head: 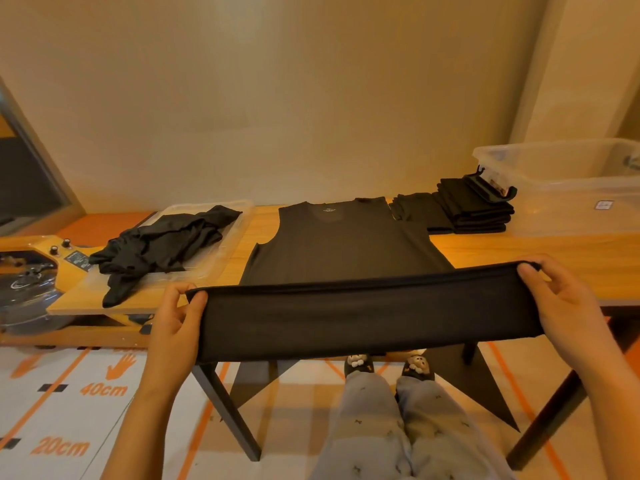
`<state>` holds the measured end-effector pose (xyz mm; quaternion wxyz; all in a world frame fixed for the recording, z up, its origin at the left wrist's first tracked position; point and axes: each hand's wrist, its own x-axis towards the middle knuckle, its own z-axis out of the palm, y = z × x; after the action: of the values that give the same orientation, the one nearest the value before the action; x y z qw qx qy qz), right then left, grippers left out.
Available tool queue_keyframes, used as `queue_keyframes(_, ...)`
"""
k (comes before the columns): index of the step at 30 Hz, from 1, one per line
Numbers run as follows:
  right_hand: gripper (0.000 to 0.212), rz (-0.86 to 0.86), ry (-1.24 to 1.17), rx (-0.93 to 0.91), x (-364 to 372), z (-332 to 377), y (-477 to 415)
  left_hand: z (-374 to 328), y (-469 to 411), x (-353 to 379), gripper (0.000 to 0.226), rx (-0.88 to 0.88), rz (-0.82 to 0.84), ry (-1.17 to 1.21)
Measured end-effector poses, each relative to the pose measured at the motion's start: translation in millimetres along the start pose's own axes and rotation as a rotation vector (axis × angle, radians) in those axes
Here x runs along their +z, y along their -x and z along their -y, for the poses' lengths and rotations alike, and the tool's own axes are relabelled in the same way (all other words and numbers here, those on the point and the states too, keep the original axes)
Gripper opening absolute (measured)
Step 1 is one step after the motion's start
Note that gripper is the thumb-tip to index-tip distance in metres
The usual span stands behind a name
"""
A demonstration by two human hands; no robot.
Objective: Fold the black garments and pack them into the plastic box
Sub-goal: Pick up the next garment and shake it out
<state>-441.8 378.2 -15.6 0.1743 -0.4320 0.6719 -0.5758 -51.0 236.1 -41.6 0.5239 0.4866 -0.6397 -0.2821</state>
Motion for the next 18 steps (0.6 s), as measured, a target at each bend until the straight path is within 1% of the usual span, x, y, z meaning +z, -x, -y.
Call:
queue_keyframes(6, 0.019, 0.015, 0.021, 0.033, 0, 3, -13, 0, -18, 2, 0.010, -0.022, 0.024, 0.042)
queue_keyframes(9, 0.018, -0.011, -0.015, 0.048, 4, 5, -34, 1, -38, 6, 0.014, 0.013, 0.029, 0.042)
queue_keyframes(14, 0.017, 0.010, 0.018, 0.030, 15, 16, -94, 7, -94, 19, 0.011, -0.005, 0.038, 0.003)
queue_keyframes(18, 0.016, -0.004, 0.061, 0.024, 28, 29, -166, -3, -160, 37, 0.017, -0.045, 0.043, -0.009)
